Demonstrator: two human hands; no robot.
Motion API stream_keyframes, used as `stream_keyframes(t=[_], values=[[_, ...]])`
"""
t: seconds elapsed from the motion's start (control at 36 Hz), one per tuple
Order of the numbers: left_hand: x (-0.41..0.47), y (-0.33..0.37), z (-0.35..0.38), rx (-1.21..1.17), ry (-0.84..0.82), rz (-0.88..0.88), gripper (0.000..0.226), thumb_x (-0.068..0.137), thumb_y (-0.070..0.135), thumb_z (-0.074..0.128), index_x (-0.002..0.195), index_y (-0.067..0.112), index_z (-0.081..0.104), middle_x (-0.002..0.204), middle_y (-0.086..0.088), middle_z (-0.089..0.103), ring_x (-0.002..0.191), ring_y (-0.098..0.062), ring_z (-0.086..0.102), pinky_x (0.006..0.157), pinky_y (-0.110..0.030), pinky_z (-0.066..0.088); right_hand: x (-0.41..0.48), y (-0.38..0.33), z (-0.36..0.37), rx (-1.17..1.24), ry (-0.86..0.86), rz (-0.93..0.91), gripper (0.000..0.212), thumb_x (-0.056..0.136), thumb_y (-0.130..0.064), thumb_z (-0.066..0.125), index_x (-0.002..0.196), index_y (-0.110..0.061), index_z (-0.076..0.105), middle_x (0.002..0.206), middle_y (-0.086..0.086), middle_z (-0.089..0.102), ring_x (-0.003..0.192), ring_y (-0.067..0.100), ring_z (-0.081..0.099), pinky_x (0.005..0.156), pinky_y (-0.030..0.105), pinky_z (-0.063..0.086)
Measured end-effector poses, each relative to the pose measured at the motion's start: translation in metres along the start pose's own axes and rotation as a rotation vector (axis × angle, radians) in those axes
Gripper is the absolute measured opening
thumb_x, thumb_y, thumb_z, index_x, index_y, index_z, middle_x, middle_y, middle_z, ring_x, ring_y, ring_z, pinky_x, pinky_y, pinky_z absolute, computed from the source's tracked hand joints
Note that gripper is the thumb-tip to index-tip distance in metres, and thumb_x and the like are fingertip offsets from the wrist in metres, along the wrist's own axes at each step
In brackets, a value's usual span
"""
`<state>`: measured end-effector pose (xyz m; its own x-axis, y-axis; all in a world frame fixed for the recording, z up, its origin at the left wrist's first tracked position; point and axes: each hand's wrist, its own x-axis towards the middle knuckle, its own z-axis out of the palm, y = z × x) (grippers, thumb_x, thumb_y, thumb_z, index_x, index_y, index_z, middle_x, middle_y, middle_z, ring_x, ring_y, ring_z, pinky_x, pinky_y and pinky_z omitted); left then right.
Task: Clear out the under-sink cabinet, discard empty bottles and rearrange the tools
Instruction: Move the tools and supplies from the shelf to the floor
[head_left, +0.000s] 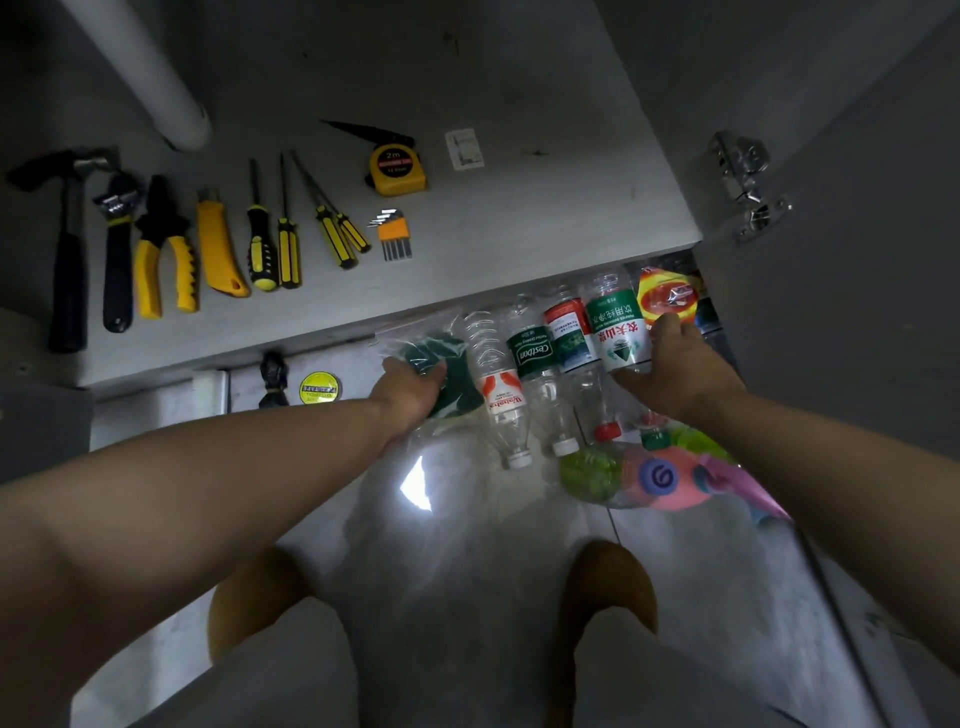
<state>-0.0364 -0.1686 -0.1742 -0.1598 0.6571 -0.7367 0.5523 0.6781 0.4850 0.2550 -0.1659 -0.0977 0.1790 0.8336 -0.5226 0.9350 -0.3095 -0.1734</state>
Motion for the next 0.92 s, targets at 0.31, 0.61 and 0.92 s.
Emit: stream_keyframes(t=[0.31, 0.61, 0.92], values=[[-0.008, -0.010, -0.026, 0.061, 0.012, -0.060, 0.080, 0.091, 0.071, 0.053, 0.131, 0.002, 0.052, 0.111, -0.012, 0.067, 0.096, -0.028, 0.066, 0.078, -0.033, 0.053, -0.001, -0.014, -0.009, -0.100, 0.286, -0.192, 0.060, 0.089, -0.047, 0.068, 0.131, -0.011, 0.045, 0.131, 0.016, 0.050, 0.122, 0.035, 0.048, 0.096, 0.049, 0.043], [-0.033, -0.010, -0.099, 0.341, 0.126, 0.411, 0.017, 0.100, 0.031, 0.054, 0.098, 0.022, 0.069, 0.098, 0.001, 0.072, 0.087, -0.017, 0.066, 0.079, -0.036, 0.056, -0.003, -0.102, -0.005, -0.062, -0.003, -0.694, 0.042, 0.090, -0.022, 0.068, 0.130, -0.017, 0.055, 0.129, 0.005, 0.050, 0.110, 0.022, 0.055, 0.090, 0.033, 0.051], [-0.010, -0.011, -0.136, 0.114, 0.332, 0.686, 0.011, 0.098, 0.018, 0.058, 0.101, 0.020, 0.069, 0.097, 0.005, 0.069, 0.087, -0.012, 0.065, 0.078, -0.040, 0.056, 0.084, -0.239, -0.004, 0.061, 0.145, -0.662, 0.068, 0.087, -0.016, 0.067, 0.149, -0.024, 0.040, 0.151, 0.016, 0.030, 0.133, 0.039, 0.042, 0.108, 0.042, 0.043]])
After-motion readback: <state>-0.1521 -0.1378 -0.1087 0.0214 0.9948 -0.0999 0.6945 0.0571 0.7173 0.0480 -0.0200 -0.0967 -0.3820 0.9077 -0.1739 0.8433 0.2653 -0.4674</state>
